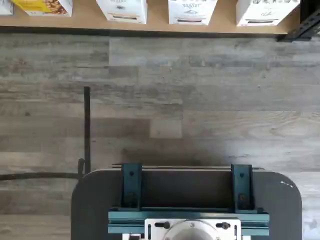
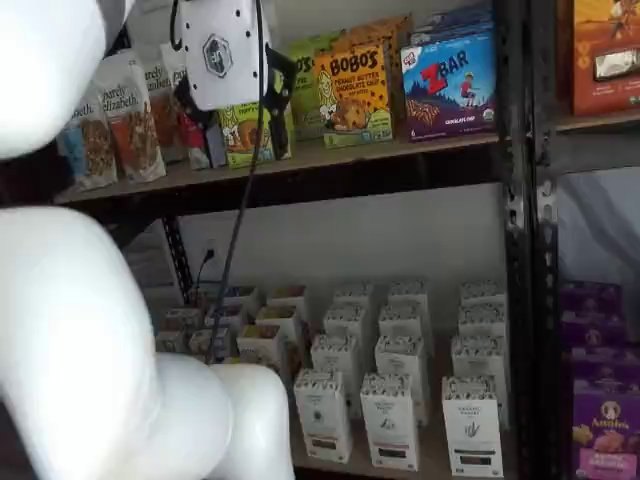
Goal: Pick up the white box with a yellow strip in the middle, on the bottom shelf, the fourth box from the left
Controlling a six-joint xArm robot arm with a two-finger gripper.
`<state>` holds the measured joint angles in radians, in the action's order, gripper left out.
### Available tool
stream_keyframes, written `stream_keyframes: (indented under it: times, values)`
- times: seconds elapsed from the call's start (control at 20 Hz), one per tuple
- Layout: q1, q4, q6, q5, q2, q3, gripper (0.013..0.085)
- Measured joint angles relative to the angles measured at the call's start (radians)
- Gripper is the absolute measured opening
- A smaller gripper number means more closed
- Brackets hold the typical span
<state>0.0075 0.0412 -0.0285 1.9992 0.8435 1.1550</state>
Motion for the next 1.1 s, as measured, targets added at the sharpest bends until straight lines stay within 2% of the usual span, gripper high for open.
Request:
stream_keyframes:
  times: [0.3, 0.5, 0.8, 0.9, 1.1]
  values:
    - [-0.005, 0.009, 0.001, 0.011, -0.006, 0.005, 0.085]
    - [0.018, -0.006, -0.015, -0.005, 0.0, -0.013, 0.085]
    - [0.06, -0.017, -0.052, -0.103, 0.036, -0.122, 0.085]
    - [0.063, -0.004, -0.058, -0.171, 0.058, -0.189, 0.085]
    - [0.077, 0.007, -0.072, -0.239, 0.067, -0.273, 0.085]
